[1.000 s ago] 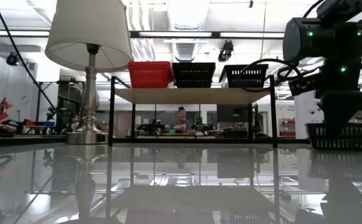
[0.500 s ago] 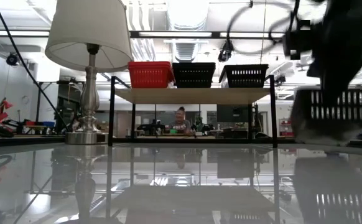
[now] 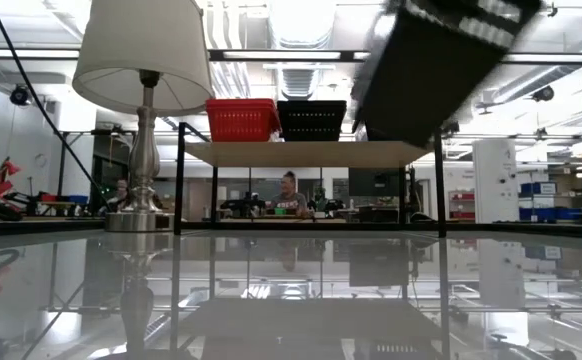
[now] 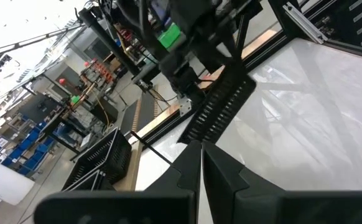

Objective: Stack baskets on shelf by color
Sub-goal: Stack the black basket into the other black basket on the shelf

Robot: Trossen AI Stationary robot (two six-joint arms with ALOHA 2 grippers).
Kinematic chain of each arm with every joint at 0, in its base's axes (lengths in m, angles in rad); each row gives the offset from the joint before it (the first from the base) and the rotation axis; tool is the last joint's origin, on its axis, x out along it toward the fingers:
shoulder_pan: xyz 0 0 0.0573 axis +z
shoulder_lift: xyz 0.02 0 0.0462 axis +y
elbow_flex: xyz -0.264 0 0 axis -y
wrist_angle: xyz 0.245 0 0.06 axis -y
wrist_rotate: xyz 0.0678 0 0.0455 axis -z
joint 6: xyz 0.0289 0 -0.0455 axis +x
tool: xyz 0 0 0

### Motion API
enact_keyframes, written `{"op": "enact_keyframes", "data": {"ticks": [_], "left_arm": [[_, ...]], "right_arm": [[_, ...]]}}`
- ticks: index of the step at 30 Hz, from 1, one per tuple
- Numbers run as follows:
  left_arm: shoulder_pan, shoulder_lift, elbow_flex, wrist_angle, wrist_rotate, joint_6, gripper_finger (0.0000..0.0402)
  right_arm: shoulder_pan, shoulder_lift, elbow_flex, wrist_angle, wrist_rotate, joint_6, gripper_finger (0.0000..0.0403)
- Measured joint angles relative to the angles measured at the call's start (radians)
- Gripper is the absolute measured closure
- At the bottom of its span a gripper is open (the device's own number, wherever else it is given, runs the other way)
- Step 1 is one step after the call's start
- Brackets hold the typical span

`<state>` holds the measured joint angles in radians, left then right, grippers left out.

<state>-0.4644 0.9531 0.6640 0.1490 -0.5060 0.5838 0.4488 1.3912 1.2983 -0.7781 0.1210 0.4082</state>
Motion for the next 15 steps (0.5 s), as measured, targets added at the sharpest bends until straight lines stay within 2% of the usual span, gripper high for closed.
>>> {"op": "enact_keyframes", "data": {"ticks": [5,12,15], "left_arm": [[0.0,0.0,0.0,0.0,0.0,0.0,0.0402],[0.0,0.0,-0.002,0.0,0.0,0.0,0.0402],[0.0,0.0,-0.003,0.0,0.0,0.0,0.0402]], "right_arm": [[-0.004,0.12,0.22,-0.081,0.049,-0.217,0.0394],[-0.039,0.251,0.55,-0.426,0.354,-0.402,0.0394],[-0.091,0.28,0.667,-0.554,0.417,-0.426,0.0394]]}}
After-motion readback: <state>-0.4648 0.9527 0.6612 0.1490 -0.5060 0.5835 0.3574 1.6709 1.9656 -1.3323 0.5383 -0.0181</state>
